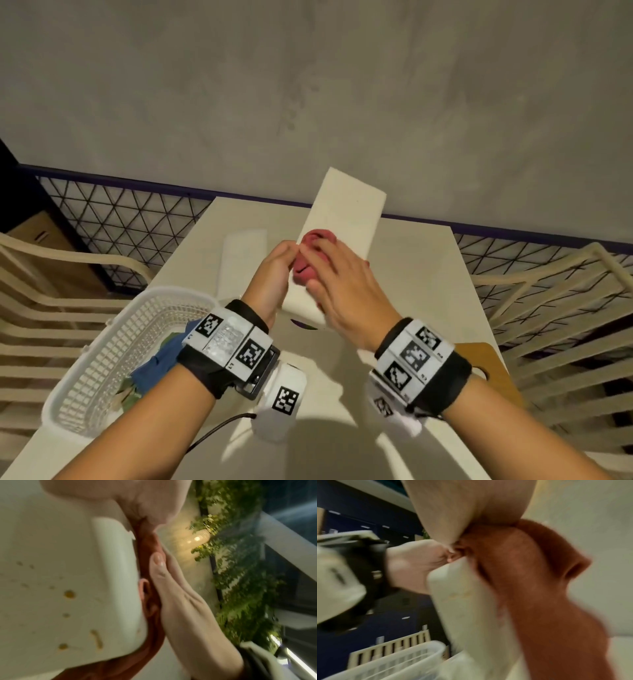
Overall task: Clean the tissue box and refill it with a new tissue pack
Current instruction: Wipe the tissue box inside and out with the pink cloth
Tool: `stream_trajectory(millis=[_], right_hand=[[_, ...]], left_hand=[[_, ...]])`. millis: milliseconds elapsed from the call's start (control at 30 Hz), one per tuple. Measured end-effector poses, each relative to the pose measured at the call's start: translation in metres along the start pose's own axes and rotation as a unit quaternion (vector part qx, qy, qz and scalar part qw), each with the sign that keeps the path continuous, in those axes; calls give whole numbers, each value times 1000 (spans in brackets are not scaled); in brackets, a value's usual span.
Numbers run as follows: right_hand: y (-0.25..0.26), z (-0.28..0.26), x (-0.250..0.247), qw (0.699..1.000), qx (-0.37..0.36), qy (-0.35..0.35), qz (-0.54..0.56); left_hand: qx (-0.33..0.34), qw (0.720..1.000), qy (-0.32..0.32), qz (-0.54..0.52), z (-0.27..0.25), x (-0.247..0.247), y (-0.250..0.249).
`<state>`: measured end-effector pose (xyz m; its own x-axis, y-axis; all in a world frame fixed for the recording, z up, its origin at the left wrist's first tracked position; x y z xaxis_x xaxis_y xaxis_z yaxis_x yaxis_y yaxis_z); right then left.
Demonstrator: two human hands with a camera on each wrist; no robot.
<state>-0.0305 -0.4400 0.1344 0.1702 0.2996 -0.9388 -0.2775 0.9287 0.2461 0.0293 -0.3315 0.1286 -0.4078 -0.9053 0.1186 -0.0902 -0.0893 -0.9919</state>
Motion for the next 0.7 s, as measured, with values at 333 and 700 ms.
stream_trajectory(millis=[333, 700], right_hand=[[-12, 12, -6, 994, -9, -10, 105], [-11, 6, 10, 992, -98, -33, 78]], left_hand=[[19, 1000, -13, -8, 3, 0, -1], [11, 998, -60, -34, 15, -16, -5]])
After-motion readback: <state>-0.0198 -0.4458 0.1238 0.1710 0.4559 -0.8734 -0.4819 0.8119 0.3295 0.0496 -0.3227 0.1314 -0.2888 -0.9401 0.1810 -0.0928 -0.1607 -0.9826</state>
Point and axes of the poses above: each hand's wrist, its own z-axis towards the middle knuckle, its own x-axis out of the palm, y = z × x, the point moved 1 cm from there along z, towards the middle knuckle, and after that the axes turned 6 degrees about y, right-handed, at the moved point
